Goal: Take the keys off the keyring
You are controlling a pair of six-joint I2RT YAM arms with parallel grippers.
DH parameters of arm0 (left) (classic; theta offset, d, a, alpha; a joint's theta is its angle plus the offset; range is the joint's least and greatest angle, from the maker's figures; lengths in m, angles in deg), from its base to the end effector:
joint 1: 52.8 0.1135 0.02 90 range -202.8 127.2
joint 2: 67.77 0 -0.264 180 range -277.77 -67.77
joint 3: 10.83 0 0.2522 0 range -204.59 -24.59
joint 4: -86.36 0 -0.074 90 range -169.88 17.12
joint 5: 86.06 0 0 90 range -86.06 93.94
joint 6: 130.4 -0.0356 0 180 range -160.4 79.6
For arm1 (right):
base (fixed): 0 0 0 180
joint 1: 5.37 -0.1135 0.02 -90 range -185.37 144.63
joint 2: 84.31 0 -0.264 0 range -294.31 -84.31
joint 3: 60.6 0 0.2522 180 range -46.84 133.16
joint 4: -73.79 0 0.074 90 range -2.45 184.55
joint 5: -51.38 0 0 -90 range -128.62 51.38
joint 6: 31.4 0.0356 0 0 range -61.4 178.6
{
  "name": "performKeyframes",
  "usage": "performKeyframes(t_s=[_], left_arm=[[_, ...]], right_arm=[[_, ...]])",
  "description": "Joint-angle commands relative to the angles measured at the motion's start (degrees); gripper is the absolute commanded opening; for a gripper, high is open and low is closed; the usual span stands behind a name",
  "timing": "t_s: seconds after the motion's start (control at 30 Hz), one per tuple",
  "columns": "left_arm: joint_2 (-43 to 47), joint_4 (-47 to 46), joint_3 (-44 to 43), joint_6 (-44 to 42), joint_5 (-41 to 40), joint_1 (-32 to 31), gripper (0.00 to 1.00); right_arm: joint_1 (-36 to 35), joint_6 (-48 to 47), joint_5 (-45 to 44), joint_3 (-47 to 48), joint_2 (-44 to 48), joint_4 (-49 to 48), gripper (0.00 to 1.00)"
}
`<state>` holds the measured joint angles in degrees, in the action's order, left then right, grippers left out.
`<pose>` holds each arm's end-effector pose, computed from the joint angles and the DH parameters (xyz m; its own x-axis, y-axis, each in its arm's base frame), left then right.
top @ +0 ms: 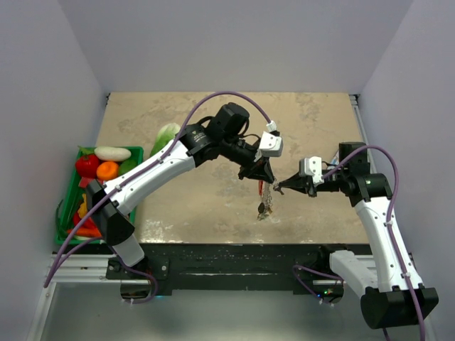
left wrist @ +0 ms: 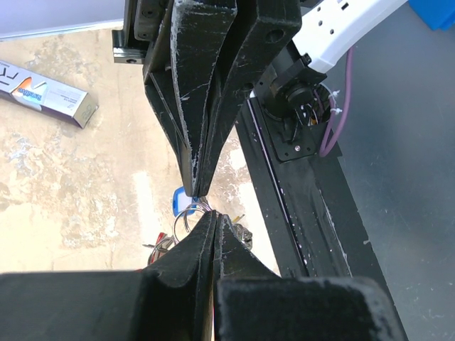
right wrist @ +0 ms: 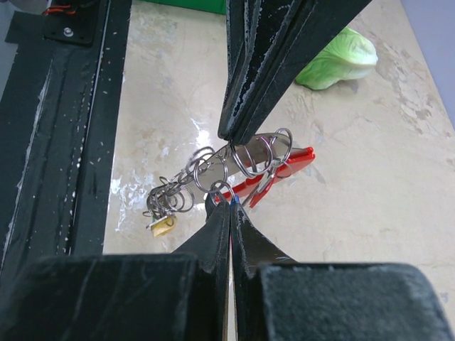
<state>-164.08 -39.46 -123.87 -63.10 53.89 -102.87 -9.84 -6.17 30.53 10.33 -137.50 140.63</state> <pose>0.2150 -0.2993 0.3896 -0.0191 0.4097 -0.9120 0.9657 -0.2288 -0.1230 0.1557 0.0455 0.3362 0.2557 -0.3030 -0.9181 -0.9535 0.0776 -0.2912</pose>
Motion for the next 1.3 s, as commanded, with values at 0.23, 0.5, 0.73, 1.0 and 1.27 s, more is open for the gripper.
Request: performKeyframes(t_s=[0.23,0.5,0.73,1.0,1.27], left_arm=[[1.92,-7.29,1.55,7.05,-6.62,-0.12,0.0],[1.48,-9.4,2.51,9.25,-8.91,0.23,0.0],[1.48,-9.93,2.96,10.04,-9.17,0.58,0.0],[1.21,-10.19,2.87,10.66,-8.56,0.84,0.0],[1.13,-10.02,3.13,10.39,-8.21,0.84,0.0]], right_arm=[[0.08,0.61,-1.21,2.51,-1.04,1.76,0.0],[0.08,0.35,-0.24,2.6,-2.71,3.7,0.0],[0.08,-1.14,-0.24,3.65,-3.15,6.24,0.0],[0.08,-1.32,-0.5,3.65,-2.89,6.95,0.0],[0.08,-1.41,-0.59,5.06,-2.1,7.3,0.0]])
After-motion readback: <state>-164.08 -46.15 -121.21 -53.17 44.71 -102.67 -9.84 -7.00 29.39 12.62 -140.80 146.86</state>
